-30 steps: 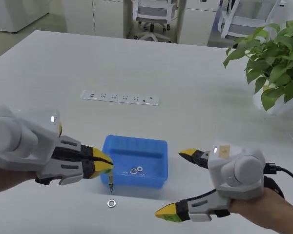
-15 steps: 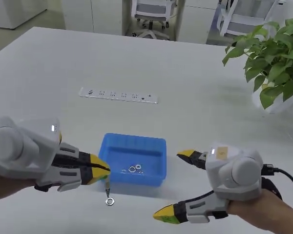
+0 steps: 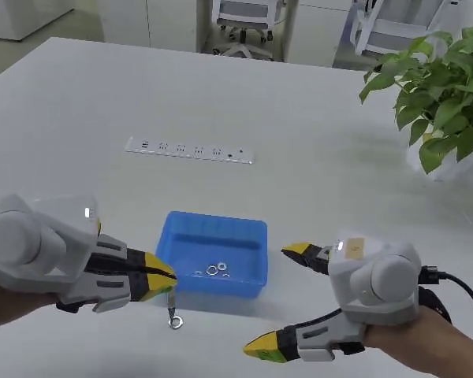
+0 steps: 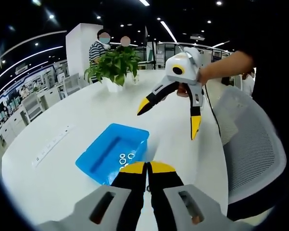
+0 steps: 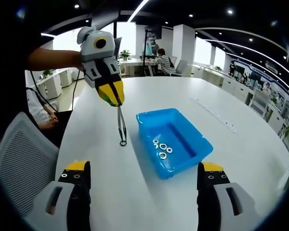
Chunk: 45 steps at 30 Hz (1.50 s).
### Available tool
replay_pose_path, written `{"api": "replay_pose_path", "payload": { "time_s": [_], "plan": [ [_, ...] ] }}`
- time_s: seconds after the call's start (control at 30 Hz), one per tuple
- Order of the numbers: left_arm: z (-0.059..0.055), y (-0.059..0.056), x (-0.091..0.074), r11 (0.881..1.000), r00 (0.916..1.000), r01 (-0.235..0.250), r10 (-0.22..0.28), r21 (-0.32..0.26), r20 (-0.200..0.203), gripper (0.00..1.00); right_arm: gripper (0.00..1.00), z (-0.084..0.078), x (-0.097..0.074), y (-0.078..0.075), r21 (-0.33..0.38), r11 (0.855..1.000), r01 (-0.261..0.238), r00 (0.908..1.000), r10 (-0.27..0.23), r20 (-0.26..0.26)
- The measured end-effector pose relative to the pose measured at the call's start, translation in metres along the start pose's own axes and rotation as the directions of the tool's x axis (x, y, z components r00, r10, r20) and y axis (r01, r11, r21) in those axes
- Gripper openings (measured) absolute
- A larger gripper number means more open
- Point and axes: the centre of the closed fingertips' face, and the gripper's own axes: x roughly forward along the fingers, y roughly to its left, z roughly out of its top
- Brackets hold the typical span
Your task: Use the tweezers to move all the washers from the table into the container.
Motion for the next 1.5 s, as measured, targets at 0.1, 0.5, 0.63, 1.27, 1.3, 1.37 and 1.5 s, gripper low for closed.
{"api": "replay_pose_path", "payload": {
  "time_s": [0.1, 0.5, 0.63, 1.27, 1.3, 1.37, 1.5],
  "plan": [
    [0.0, -0.001, 0.002, 1.0, 1.0, 0.009, -0.009, -0.002, 0.003, 0.05, 0.92, 0.0, 0.0, 0.0, -0.003, 1.0, -0.002, 1.0, 0.002, 0.0],
    [-0.001, -0.002, 0.001, 1.0, 0.9996, 0.027, -0.027, 0.004, 0.0, 0.05, 0.82, 0.006, 0.008, 0.008, -0.046, 0.997, -0.061, 0.9979, 0.062, 0.02],
    [-0.001, -0.004, 0.001, 0.999, 0.9993, 0.036, -0.036, 0.001, 0.001, 0.05, 0.75, 0.008, 0.015, 0.014, -0.09, 0.991, -0.097, 0.9949, 0.099, 0.018],
    [-0.001, -0.005, 0.001, 0.998, 0.9979, 0.065, -0.065, 0.01, -0.003, 0.05, 0.48, 0.023, 0.044, 0.033, -0.234, 0.948, -0.215, 0.9753, 0.221, -0.002],
    [-0.001, -0.005, 0.001, 0.998, 0.9977, 0.068, -0.068, 0.011, -0.004, 0.05, 0.46, 0.024, 0.045, 0.035, -0.236, 0.946, -0.222, 0.9736, 0.228, -0.002],
    [-0.001, -0.005, 0.001, 0.997, 0.9972, 0.074, -0.074, 0.01, -0.004, 0.05, 0.42, 0.025, 0.049, 0.038, -0.252, 0.938, -0.239, 0.9695, 0.245, -0.007],
    [-0.001, -0.006, 0.001, 0.997, 0.9966, 0.082, -0.082, 0.01, -0.005, 0.05, 0.36, 0.027, 0.057, 0.041, -0.269, 0.928, -0.257, 0.9646, 0.263, -0.011]
  ]
}}
